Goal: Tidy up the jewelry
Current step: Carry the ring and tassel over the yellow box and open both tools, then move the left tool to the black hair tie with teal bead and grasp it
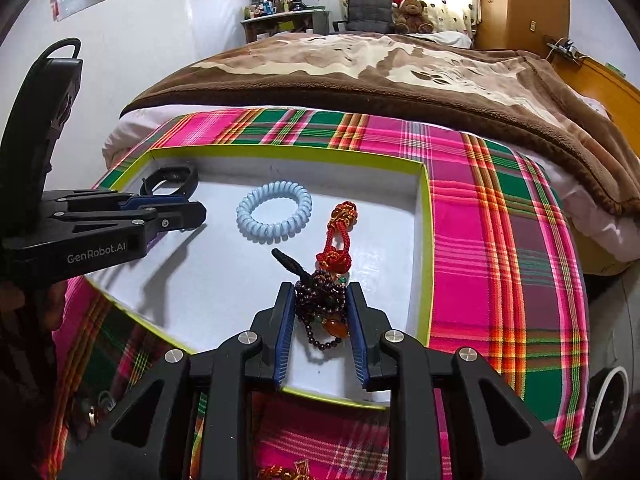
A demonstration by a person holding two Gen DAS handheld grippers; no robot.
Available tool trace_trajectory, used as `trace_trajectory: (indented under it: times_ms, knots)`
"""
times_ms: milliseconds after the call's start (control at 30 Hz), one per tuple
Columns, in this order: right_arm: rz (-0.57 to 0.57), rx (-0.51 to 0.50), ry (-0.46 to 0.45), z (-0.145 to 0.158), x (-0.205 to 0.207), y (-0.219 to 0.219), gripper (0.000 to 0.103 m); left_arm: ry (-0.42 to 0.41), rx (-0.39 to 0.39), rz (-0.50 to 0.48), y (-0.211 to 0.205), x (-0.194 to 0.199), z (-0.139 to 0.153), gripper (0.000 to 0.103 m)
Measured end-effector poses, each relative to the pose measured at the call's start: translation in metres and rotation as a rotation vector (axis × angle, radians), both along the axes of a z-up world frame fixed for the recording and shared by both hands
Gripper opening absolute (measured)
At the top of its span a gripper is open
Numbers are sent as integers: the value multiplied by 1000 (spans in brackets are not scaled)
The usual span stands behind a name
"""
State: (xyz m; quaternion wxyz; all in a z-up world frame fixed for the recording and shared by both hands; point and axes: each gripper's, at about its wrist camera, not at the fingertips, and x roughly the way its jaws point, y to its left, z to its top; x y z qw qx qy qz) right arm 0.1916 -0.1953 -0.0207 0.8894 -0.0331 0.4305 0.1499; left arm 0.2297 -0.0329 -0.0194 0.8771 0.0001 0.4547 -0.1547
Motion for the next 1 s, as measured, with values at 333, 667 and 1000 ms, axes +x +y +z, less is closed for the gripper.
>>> trace_trajectory:
  times_ms: [333,667,1000]
  knots:
    - [-4,8,-4,1,-1,-1,33,10,-31,11,1,-1,3,36]
    - [-22,41,-27,10,-10,-3,35,-10,-43,26,6,-18,15,40]
    - [-20,81,-72,29,-39,-6,35,-43,-78,32,15,-52,31,45]
